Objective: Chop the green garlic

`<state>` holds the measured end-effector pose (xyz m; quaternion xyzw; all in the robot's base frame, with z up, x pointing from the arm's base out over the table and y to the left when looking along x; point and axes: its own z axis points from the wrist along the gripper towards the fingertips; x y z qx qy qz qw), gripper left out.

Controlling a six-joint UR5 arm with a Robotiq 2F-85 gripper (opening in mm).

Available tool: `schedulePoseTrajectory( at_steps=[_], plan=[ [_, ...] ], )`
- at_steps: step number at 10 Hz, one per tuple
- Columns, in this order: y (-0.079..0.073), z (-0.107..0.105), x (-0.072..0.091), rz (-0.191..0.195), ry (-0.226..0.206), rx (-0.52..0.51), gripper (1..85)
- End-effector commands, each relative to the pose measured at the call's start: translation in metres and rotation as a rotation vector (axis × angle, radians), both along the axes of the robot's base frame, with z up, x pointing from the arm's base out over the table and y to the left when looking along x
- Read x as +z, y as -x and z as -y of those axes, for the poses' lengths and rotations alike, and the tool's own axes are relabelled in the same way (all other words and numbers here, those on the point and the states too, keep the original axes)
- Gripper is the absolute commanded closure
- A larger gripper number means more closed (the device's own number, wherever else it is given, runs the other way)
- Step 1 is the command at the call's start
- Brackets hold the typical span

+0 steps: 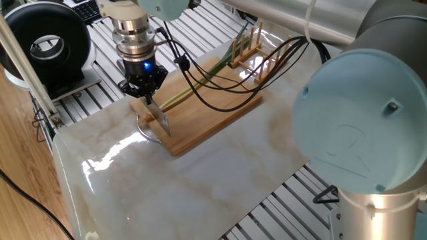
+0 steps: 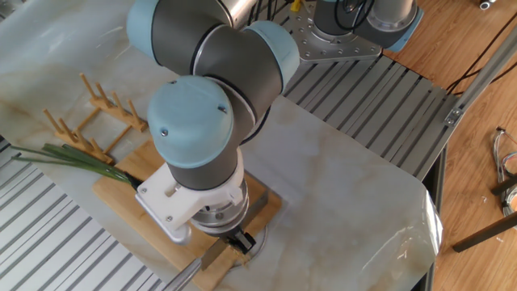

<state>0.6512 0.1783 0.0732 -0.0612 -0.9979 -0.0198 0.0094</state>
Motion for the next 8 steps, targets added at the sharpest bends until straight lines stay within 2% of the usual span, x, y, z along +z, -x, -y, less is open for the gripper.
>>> schedulePoseTrajectory(
  at_steps=[1, 2, 4, 6, 7, 8],
  plan=[
    [-0.001, -0.016, 0.005, 0.006, -0.061, -0.010, 84.3],
    [-0.001, -0.026, 0.009, 0.007, -0.092, -0.012, 84.3],
    [0.000, -0.035, 0.009, 0.008, -0.118, -0.012, 84.3],
    [-0.001, -0.028, 0.010, 0.012, -0.095, 0.000, 84.3],
    [0.000, -0.027, 0.013, 0.010, -0.097, 0.003, 84.3],
    [0.001, -0.033, 0.017, 0.006, -0.120, 0.002, 84.3]
  ],
)
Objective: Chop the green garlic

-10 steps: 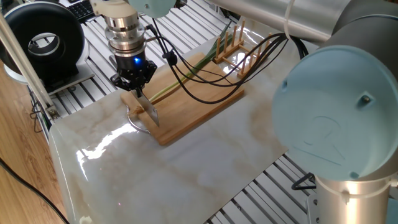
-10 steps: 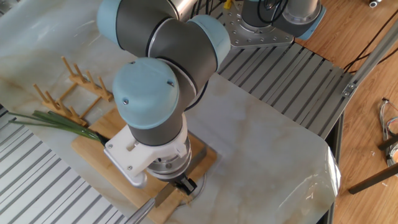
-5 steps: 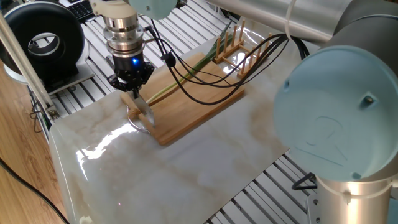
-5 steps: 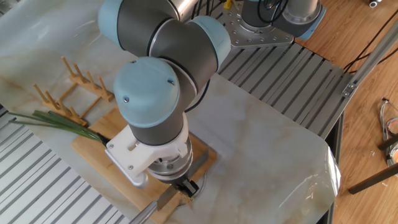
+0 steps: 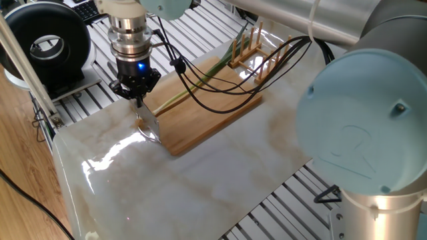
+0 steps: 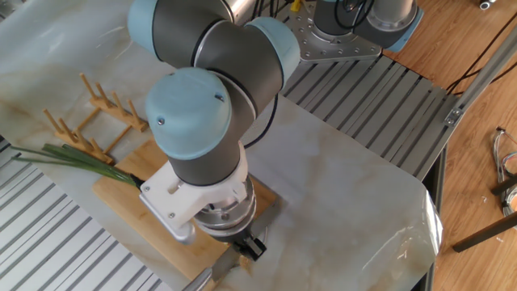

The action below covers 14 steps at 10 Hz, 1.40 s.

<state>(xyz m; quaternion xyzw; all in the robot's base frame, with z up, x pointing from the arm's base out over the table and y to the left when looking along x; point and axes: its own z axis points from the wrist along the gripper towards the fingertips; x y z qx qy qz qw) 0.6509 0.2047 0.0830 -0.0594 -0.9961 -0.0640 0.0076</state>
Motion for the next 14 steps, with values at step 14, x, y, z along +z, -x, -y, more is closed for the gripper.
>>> schedulePoseTrajectory(
  at_steps=[14],
  plan=[
    [0.037, 0.045, 0.043, -0.107, 0.081, 0.018, 84.3]
  ],
)
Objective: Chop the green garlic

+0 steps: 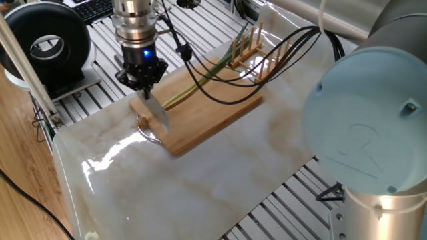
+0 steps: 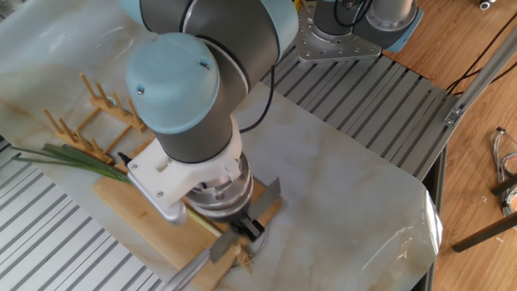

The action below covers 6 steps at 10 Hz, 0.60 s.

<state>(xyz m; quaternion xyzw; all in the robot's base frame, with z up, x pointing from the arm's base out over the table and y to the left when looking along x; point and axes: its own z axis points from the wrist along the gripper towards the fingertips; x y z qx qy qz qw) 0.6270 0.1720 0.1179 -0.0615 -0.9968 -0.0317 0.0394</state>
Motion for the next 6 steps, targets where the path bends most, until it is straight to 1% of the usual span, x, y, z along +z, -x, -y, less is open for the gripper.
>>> schedulePoseTrajectory(
  at_steps=[1, 2, 3, 4, 6],
  plan=[
    [0.016, 0.021, 0.012, -0.050, 0.020, 0.045, 84.3],
    [0.011, 0.029, 0.015, -0.028, 0.035, 0.058, 84.3],
    [0.010, 0.030, 0.018, -0.016, 0.031, 0.056, 84.3],
    [0.011, 0.033, 0.022, -0.014, 0.034, 0.057, 84.3],
    [0.015, 0.042, 0.027, -0.010, 0.059, 0.071, 84.3]
  ],
)
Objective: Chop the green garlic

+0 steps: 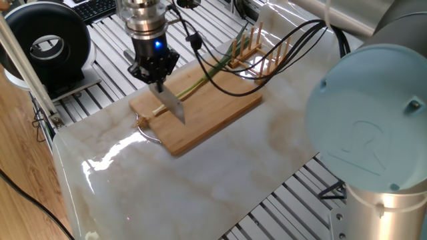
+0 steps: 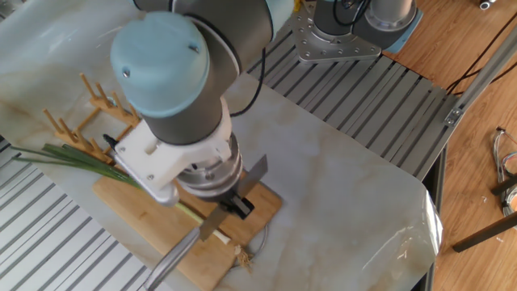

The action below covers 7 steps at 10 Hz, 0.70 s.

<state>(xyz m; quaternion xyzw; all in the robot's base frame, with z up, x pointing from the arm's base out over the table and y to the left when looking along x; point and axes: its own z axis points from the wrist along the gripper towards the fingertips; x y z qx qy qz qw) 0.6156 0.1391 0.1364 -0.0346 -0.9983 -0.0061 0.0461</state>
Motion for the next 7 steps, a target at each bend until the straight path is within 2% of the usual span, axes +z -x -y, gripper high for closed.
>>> schedulePoseTrajectory(
  at_steps=[1, 3, 5, 7],
  plan=[
    [0.0071, 0.0101, 0.0109, -0.002, 0.010, 0.013, 84.3],
    [0.0135, 0.0103, 0.0123, -0.020, 0.003, 0.006, 84.3],
    [0.0149, 0.0146, 0.0130, -0.021, 0.015, 0.005, 84.3],
    [0.0158, 0.0181, 0.0137, -0.014, 0.010, 0.015, 84.3]
  ],
)
